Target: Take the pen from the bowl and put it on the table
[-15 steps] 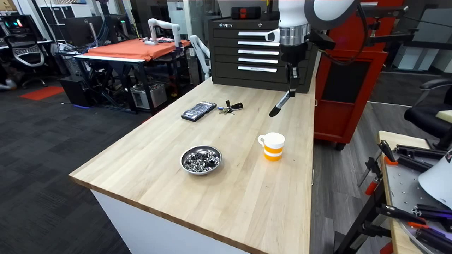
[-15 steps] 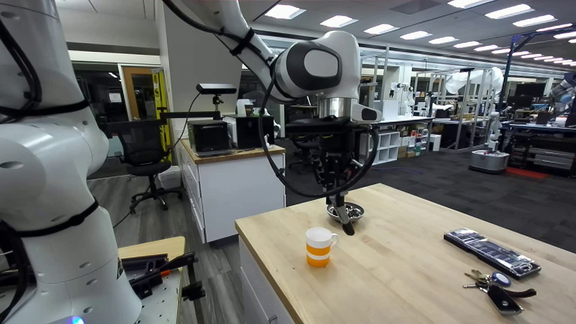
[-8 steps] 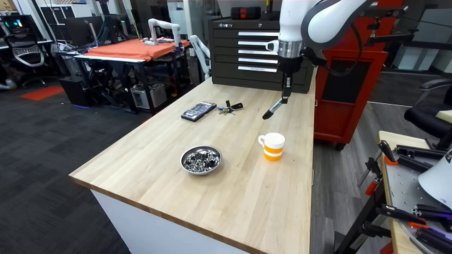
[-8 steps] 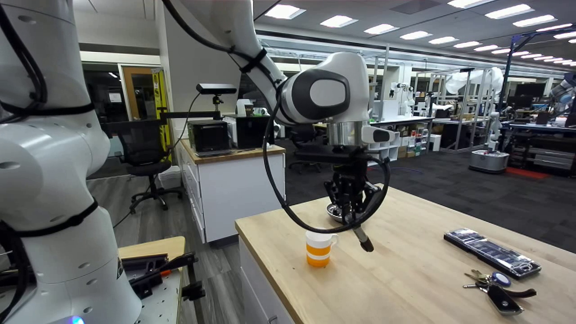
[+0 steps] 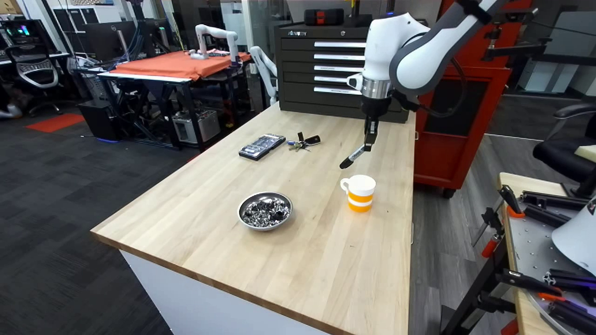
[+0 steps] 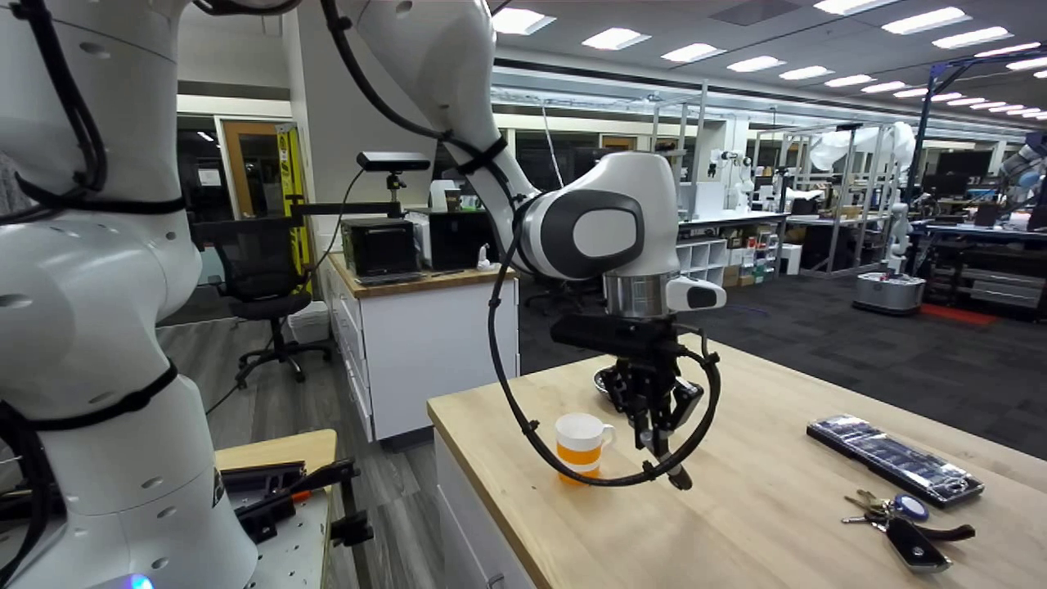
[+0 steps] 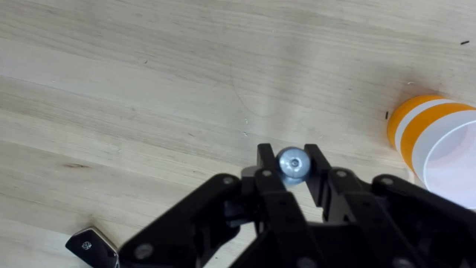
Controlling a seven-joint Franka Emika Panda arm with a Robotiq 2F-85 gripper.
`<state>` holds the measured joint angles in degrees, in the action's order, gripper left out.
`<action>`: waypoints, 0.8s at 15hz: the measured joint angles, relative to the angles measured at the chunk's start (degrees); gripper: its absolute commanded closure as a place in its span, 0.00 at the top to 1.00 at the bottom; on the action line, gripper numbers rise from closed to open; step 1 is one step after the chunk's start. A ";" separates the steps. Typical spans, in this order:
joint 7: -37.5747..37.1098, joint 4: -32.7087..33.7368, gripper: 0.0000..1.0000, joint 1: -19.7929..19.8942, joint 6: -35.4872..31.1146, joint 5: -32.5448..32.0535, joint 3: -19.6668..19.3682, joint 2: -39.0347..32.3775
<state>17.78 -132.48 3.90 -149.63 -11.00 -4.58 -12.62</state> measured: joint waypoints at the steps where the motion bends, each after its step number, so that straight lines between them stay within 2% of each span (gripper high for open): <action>1: 0.00 0.00 0.50 0.00 -0.64 -0.26 0.00 -0.61; 8: -1.15 0.01 0.95 -0.07 -1.49 -2.29 -0.10 -2.42; 11: -2.55 0.01 1.00 -0.16 -1.46 -3.86 -0.28 -2.42; 12: -3.19 0.01 0.94 -0.19 -1.35 -4.28 -0.31 -2.42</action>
<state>14.58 -132.47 3.71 -150.98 -15.28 -4.88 -15.04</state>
